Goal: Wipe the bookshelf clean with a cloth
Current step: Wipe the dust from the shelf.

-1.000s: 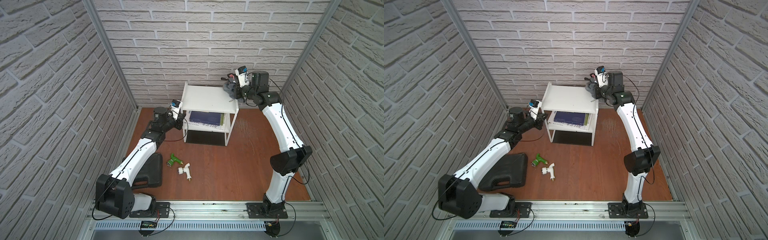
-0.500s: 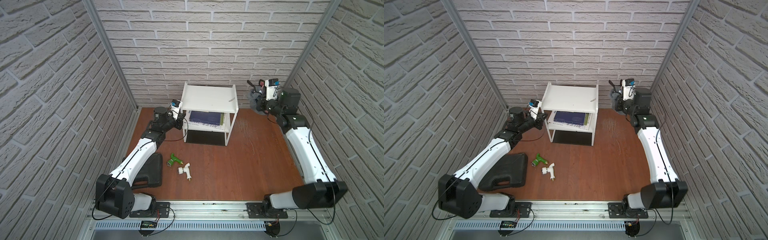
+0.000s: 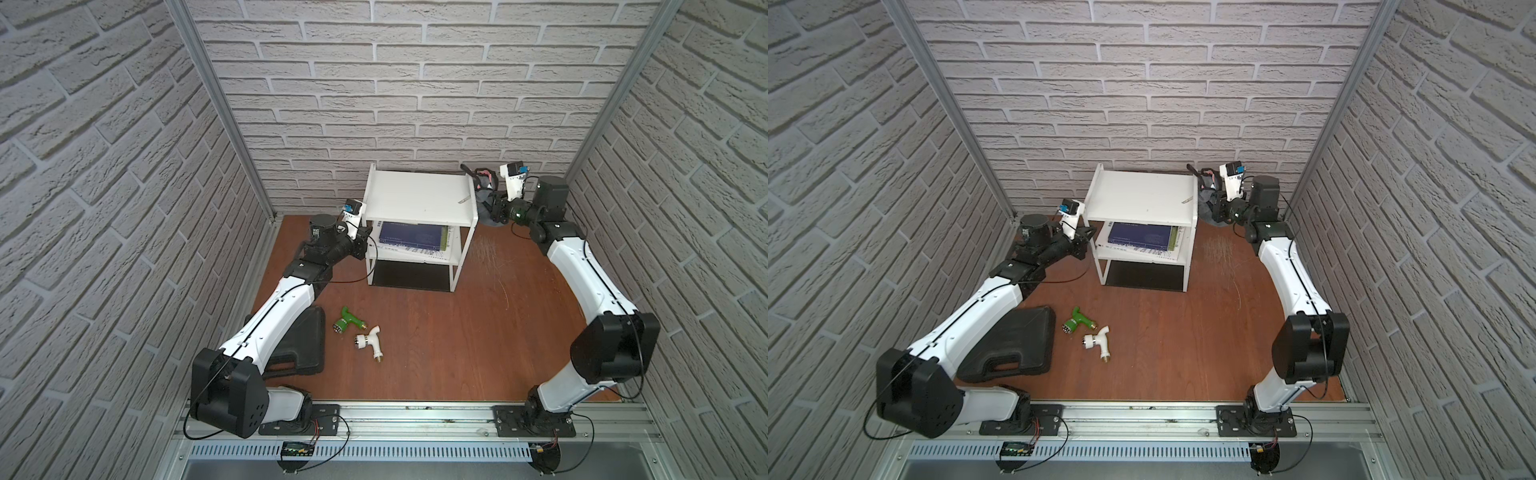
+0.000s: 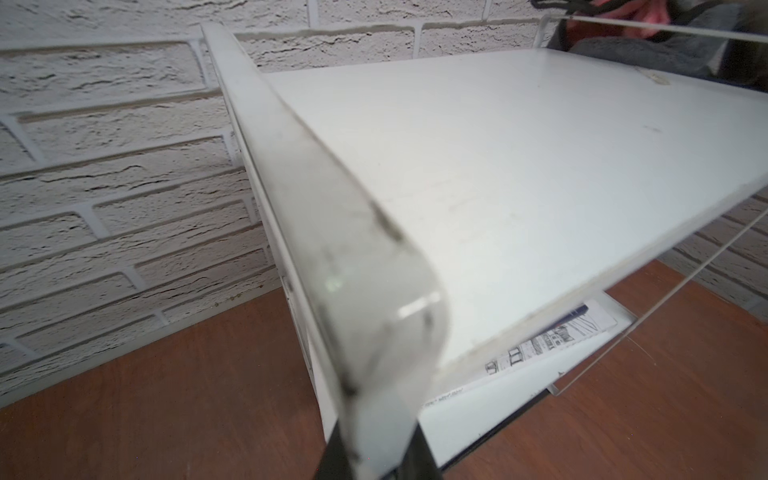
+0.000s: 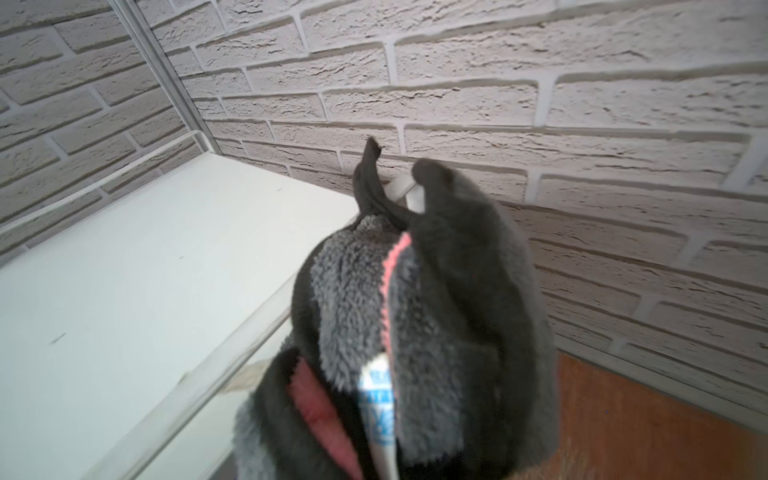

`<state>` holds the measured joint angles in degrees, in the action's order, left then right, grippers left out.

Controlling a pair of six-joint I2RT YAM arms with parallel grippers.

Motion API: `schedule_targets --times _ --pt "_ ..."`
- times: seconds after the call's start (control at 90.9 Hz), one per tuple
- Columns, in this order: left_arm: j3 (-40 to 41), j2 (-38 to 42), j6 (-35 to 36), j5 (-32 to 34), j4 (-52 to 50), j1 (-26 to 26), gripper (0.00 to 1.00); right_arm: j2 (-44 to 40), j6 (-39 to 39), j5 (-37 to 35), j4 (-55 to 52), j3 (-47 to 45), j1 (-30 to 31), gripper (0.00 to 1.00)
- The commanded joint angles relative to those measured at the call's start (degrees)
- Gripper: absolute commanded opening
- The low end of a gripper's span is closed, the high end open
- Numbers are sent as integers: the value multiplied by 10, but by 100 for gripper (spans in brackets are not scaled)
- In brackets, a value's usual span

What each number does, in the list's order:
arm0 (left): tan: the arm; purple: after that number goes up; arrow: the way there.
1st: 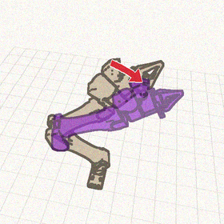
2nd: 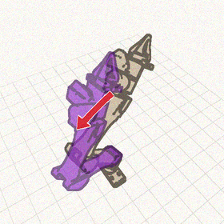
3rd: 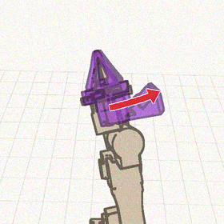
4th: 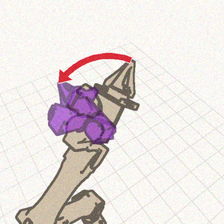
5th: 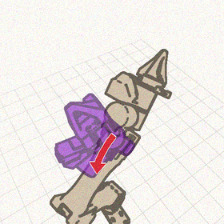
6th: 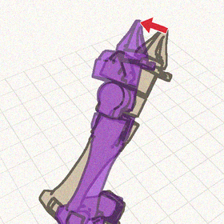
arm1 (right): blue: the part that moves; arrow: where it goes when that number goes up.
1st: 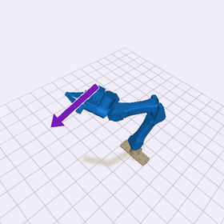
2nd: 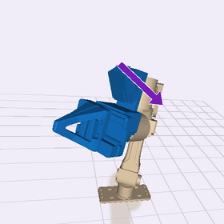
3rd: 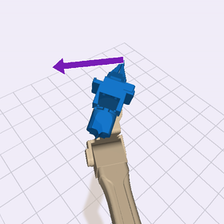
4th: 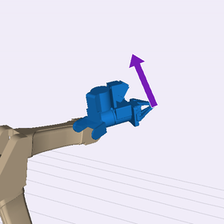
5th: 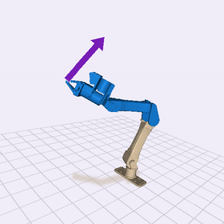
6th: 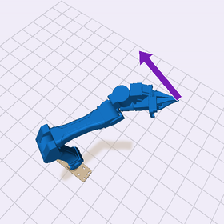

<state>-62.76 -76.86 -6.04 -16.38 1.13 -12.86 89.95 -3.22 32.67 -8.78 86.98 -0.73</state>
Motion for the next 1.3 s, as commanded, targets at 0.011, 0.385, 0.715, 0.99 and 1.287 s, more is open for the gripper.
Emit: schedule_targets --times 0.011,0.385,0.715,0.99,1.287 --pt "4 -13 -44 -6 -29 -13 0 -30 35 -22 28 1 7 3" --pt "-13 -32 -47 -14 -39 -15 0 141 -44 -35 103 152 13 3" --pt "3 -13 -54 -2 -40 -17 0 -10 30 89 197 -20 11 3" --pt "22 6 -57 31 -28 -19 0 -291 88 -47 151 -269 38 3" --pt "28 8 -59 53 -28 -23 0 -180 192 -176 15 -104 298 3"
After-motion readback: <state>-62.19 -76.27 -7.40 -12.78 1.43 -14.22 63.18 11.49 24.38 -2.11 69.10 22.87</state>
